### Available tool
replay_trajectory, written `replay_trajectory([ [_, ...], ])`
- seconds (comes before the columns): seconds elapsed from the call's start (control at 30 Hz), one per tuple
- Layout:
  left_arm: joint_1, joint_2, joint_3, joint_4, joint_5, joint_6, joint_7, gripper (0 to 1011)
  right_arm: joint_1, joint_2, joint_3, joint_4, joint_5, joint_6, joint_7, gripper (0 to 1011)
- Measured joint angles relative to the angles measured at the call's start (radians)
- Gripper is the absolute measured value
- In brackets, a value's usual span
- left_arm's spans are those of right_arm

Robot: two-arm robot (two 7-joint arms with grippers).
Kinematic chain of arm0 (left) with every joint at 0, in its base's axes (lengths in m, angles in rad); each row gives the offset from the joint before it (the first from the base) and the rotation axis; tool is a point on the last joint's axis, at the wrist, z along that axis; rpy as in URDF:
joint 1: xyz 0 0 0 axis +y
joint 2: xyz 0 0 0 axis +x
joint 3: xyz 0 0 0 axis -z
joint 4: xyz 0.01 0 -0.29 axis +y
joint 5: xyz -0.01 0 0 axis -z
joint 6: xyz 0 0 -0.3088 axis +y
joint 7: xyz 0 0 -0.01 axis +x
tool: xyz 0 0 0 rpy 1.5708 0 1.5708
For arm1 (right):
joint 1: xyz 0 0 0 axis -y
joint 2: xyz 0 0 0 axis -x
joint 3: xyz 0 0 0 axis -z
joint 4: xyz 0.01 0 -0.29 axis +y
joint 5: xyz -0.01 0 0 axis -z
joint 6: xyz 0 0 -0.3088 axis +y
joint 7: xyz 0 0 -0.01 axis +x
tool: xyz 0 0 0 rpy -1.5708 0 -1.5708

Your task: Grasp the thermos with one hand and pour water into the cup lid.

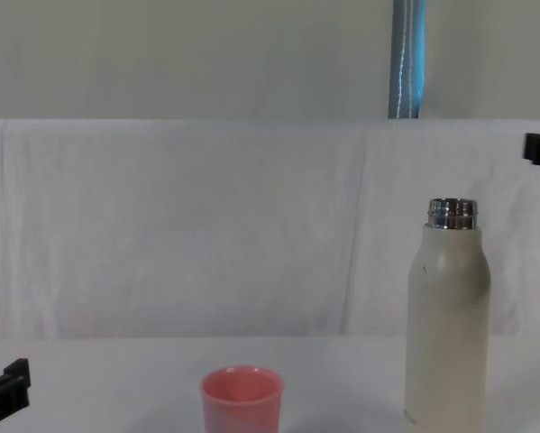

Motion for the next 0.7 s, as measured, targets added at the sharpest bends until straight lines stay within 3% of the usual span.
replay_trajectory([
  [0.37, 0.0, 0.0, 0.0, 0.0, 0.0, 0.0, 0.0, 1001, -0.161, 0.013, 0.017, -0.057, -0.04, -0.165, 0.033, 1000],
  [0.6, 0.0, 0.0, 0.0, 0.0, 0.0, 0.0, 0.0, 1001, -0.212, -0.002, 0.018, -0.058, -0.054, -0.23, 0.041, 1000],
  [0.7, 0.0, 0.0, 0.0, 0.0, 0.0, 0.0, 0.0, 1001, -0.223, -0.006, 0.016, -0.055, -0.052, -0.233, 0.046, 1000],
])
